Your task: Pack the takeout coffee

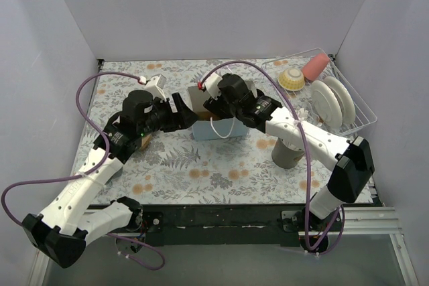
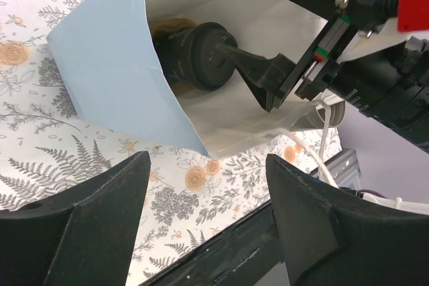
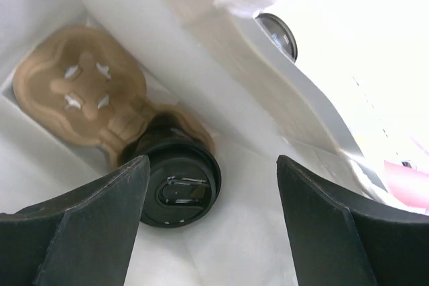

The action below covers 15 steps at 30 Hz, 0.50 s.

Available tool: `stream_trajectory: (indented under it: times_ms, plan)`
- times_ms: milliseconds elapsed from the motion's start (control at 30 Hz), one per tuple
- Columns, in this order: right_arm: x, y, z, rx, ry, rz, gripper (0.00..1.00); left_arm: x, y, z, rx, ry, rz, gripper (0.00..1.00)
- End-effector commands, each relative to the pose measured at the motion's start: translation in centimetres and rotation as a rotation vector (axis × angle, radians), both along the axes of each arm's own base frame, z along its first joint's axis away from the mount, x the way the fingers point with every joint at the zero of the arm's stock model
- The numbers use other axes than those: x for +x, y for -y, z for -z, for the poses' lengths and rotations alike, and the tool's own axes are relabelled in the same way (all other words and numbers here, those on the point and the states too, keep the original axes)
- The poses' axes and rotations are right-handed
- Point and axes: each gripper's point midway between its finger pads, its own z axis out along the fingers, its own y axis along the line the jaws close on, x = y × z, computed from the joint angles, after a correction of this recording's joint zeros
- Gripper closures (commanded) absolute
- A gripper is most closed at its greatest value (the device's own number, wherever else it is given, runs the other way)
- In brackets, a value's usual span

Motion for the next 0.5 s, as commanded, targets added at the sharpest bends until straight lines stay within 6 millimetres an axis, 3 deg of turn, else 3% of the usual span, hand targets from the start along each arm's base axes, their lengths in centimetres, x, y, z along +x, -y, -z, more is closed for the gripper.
stream_trajectory:
  times_ms: [0, 467]
  plan:
    - [1.8, -1.4, -3.5, 0.112, 0.056, 0.017, 0.16, 0.1, -1.0, -1.6, 0.035, 0.061, -0.03, 0.3]
    - [2.6, -1.4, -6.3, 0.19, 0.077, 0.039, 0.17, 0.0, -1.8, -2.3, 0.074, 0.074, -0.044, 0.27]
